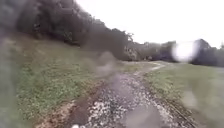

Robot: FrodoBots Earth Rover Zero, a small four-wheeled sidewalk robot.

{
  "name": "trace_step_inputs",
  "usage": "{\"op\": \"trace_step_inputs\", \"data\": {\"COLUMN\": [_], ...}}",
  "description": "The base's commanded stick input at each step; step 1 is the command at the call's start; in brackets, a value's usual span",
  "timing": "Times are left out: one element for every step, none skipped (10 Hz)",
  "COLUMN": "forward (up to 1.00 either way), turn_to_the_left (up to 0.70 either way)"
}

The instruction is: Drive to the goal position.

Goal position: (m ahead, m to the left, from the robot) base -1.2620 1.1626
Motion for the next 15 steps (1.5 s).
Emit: {"op": "trace_step_inputs", "data": {"forward": [0.85,0.85,0.85,0.85,0.85,0.85,0.85,0.85,0.85,0.85,0.85,0.85,0.85,0.85,0.85], "turn_to_the_left": [0.0,0.0,0.0,0.0,0.0,0.0,0.0,0.0,0.0,0.0,0.0,0.0,0.0,0.0,0.0]}}
